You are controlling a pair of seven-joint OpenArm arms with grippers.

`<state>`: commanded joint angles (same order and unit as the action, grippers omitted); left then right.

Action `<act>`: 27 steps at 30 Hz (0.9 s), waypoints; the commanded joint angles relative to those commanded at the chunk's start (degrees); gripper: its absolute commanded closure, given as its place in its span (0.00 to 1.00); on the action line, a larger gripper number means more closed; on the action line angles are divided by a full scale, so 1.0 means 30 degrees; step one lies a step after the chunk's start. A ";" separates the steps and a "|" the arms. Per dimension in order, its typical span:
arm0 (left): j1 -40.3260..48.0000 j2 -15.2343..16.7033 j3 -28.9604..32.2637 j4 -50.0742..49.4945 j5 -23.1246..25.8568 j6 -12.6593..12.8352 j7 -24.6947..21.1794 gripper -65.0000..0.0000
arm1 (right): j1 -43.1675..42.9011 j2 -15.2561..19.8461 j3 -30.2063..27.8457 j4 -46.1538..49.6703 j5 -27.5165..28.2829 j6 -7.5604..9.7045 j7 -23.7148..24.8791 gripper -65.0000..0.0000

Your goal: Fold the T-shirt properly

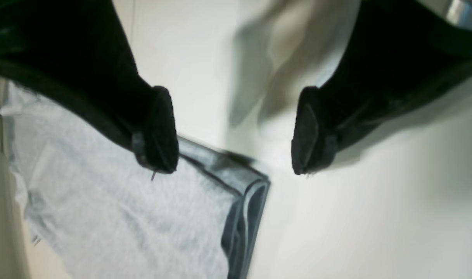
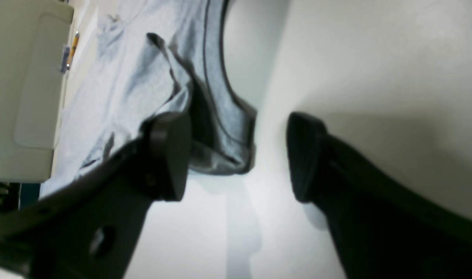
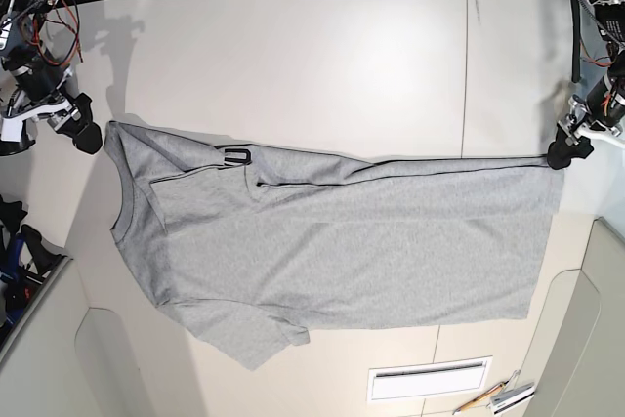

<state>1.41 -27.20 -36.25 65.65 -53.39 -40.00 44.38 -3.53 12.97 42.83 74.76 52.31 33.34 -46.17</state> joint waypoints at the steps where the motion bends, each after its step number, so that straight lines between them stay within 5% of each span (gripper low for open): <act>1: -0.0087 0.0211 0.0007 0.0000 0.0335 0.0000 -0.0160 0.26 | 0.0007 0.0000 -0.0095 0.0000 -0.0007 -0.0044 0.0102 0.40; 15: -0.1231 0.0860 0.0758 -0.0903 0.1894 0.0000 -0.1654 0.26 | 0.0175 -0.0583 -0.2550 -0.0648 -0.0794 -0.0197 0.2222 0.40; 27: -0.2484 0.0867 0.0765 -0.3745 0.2987 0.0000 -0.2295 0.26 | 0.2725 -0.0590 -0.3679 -0.4175 -0.0758 0.0036 0.2047 0.40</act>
<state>-6.04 -24.60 -33.95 54.41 -44.42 -40.00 37.50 4.64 11.20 31.79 62.24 50.04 33.45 -40.03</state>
